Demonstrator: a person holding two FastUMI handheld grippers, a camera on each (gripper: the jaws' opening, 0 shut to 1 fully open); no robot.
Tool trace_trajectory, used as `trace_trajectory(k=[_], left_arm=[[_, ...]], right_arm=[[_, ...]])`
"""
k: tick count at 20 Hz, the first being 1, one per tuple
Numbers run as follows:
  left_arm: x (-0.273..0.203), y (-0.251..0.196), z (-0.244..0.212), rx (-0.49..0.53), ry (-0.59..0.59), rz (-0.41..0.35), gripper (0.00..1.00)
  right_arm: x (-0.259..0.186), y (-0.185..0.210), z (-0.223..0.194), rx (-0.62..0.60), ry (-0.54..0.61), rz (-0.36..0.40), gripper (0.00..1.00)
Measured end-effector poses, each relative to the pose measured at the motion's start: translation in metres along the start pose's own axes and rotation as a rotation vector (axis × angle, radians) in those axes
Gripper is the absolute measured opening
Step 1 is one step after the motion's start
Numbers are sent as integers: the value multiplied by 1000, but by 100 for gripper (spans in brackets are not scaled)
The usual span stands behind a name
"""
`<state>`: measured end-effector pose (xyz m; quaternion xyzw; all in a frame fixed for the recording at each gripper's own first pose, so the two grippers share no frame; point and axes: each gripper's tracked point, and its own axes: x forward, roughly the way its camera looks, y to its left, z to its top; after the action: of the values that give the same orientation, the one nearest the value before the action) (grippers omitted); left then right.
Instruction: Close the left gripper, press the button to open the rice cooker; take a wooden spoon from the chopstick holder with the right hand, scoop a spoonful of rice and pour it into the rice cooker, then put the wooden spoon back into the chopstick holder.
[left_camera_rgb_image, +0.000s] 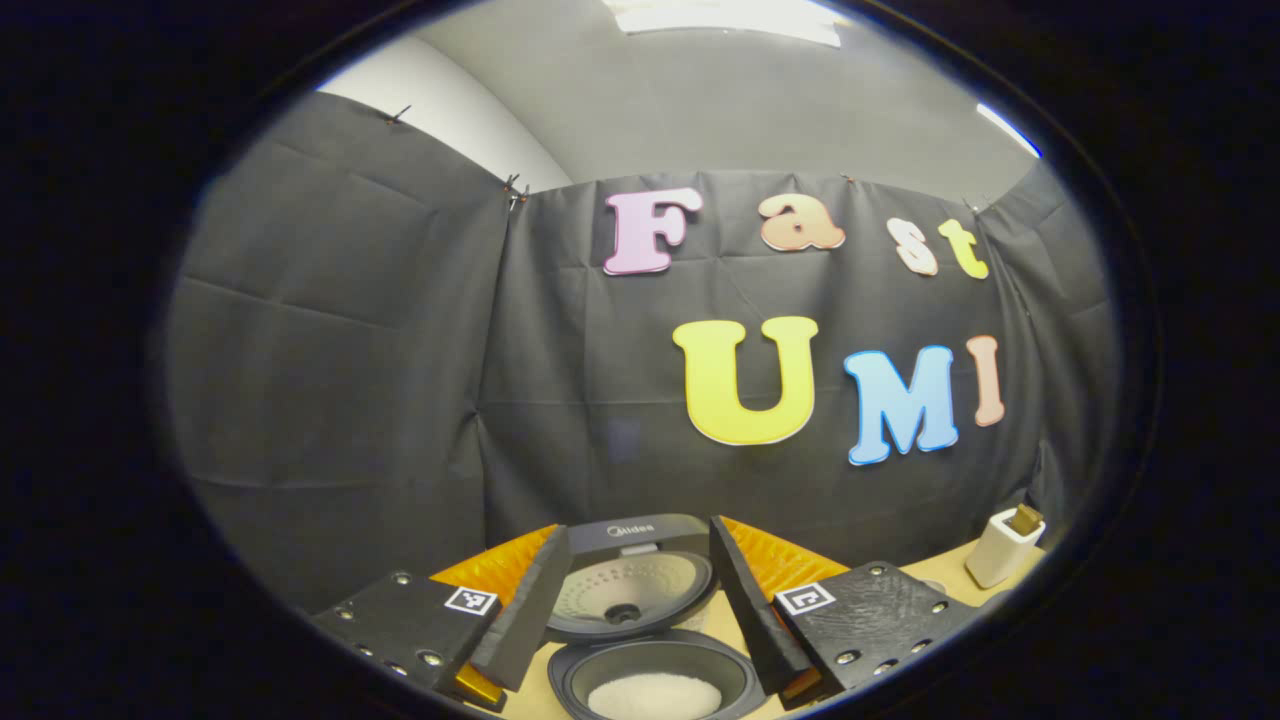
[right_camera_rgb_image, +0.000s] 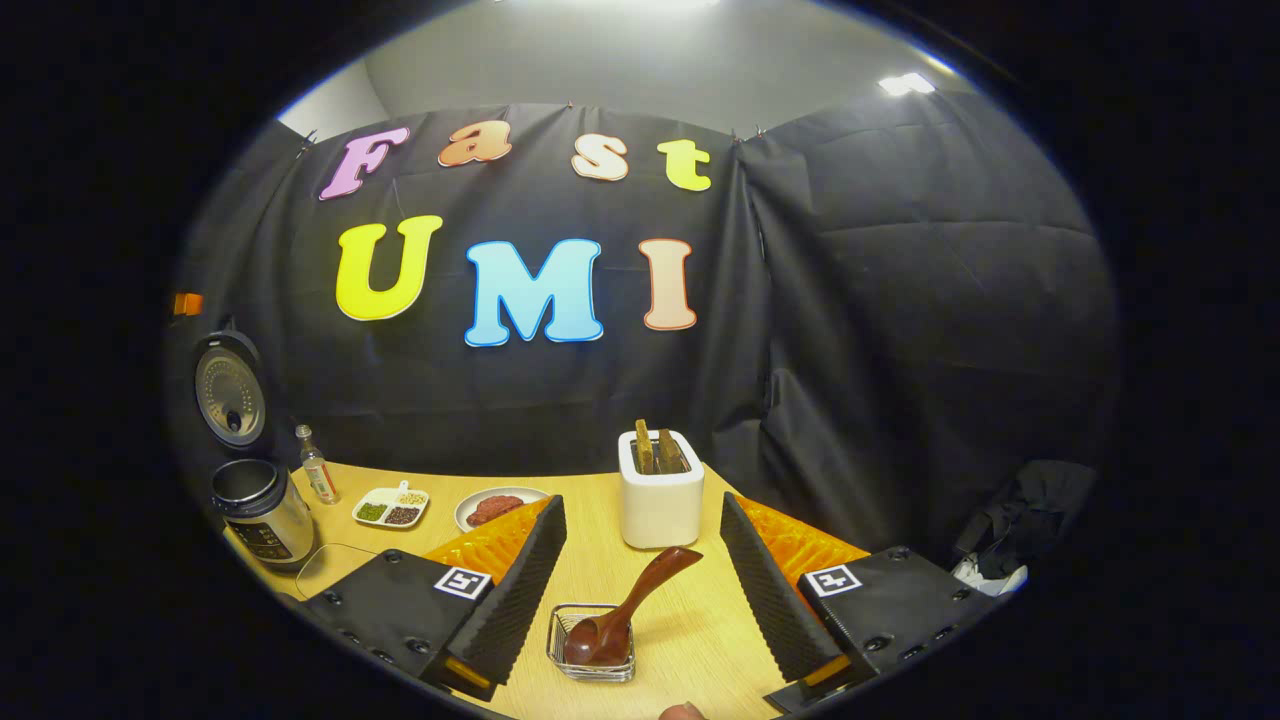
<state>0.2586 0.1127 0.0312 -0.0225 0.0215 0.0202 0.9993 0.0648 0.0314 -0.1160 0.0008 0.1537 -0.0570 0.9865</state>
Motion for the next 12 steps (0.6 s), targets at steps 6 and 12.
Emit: trace_trajectory(k=[6,12], left_arm=[[87,21,-25,-16,39,7,83],[125,34,-60,-36,89,34,86]], right_arm=[[-4,14,-8,-10,16,-42,98],[-6,14,-7,-21,23,-48,98]])
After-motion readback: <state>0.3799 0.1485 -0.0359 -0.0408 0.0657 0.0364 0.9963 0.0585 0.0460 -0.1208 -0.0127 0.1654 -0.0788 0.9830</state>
